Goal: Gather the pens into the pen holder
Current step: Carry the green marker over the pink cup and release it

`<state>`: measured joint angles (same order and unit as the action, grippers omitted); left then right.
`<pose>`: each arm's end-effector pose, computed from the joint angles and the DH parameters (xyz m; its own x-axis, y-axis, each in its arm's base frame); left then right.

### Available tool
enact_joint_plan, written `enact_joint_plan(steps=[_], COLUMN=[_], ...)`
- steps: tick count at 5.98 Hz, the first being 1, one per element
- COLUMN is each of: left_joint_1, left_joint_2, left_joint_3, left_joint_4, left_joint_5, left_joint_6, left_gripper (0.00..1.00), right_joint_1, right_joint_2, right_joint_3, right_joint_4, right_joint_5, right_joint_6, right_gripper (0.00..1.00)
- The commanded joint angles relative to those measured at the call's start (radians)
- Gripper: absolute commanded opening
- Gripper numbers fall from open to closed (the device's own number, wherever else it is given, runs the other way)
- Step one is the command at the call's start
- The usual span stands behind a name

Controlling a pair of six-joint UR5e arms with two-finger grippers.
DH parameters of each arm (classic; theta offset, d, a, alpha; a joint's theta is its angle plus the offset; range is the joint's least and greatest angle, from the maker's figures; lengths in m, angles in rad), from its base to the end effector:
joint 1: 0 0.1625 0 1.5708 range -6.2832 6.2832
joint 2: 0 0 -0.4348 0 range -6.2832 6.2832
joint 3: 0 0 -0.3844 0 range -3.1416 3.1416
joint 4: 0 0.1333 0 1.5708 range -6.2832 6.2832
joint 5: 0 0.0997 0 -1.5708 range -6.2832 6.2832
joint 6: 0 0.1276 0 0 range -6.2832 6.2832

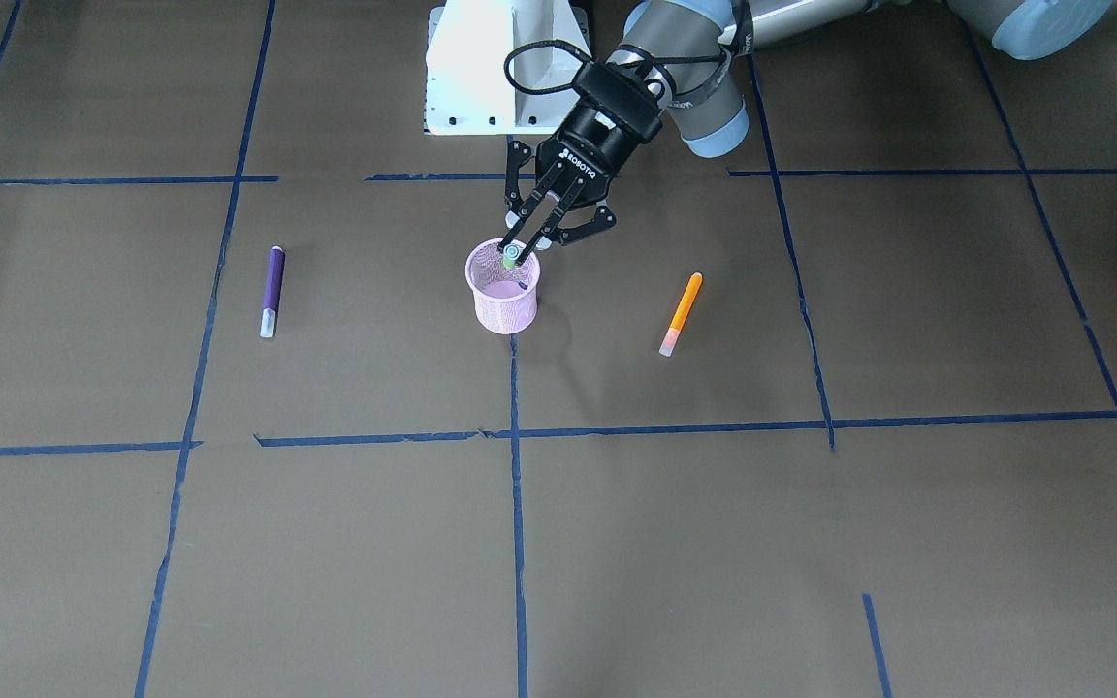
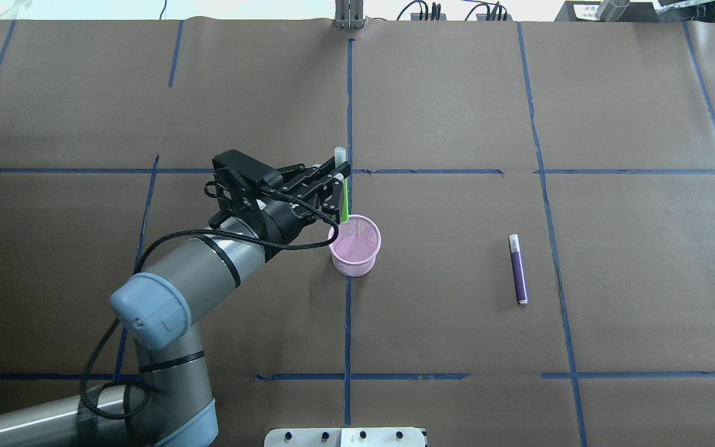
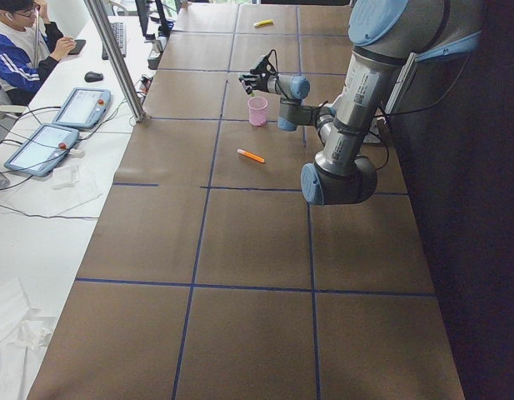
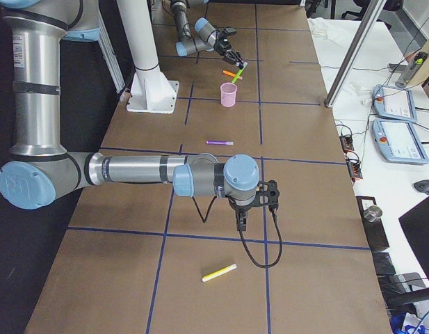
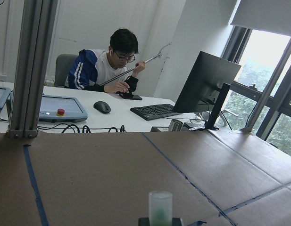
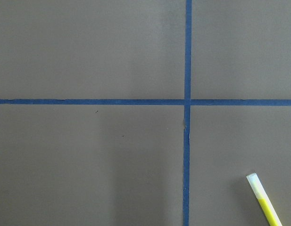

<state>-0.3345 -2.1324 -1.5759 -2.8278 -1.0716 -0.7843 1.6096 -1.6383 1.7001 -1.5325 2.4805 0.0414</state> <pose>0.5401 -0.3935 0.1996 0.3470 0.5374 -0.7687 0.6801 0.4201 0.6008 0.0505 -0.4598 0.6406 0.6145 -0.0138 0.7888 -0.0641 0.9957 0.0673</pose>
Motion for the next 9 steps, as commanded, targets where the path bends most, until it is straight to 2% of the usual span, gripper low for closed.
enact_joint_plan(steps=[1, 3, 4, 5, 6, 9], left_joint_1=[0.011, 0.012, 0.011, 0.021, 0.023, 0.017], left_joint_2=[-0.009, -0.011, -0.014, -0.017, -0.02, -0.02], left_joint_3=[0.028, 0.062, 0.071, 0.074, 0.07, -0.01], left_joint_4=[-0.004, -0.005, -0.005, -0.004, -0.004, 0.007], left_joint_5=[-0.002, 0.004, -0.002, -0.004, -0.005, -0.034], left_joint_6=[-0.001, -0.001, -0.001, -0.003, -0.003, -0.003], left_gripper=[0.0, 0.0, 0.03, 0.44, 0.99, 1.0], right_joint_1=[0.0, 0.0, 0.0, 0.0, 0.0, -0.005], right_joint_2=[0.0, 0.0, 0.0, 0.0, 0.0, -0.002], right_joint_3=[-0.002, -0.005, -0.005, -0.005, -0.005, -0.014], right_joint_4=[0.0, 0.0, 0.002, 0.002, 0.002, 0.002], right_joint_5=[0.0, -0.002, -0.002, -0.002, -0.002, -0.015], right_joint_6=[0.0, -0.002, 0.0, 0.0, 0.0, -0.012], right_gripper=[1.0, 1.0, 1.0, 1.0, 1.0, 1.0])
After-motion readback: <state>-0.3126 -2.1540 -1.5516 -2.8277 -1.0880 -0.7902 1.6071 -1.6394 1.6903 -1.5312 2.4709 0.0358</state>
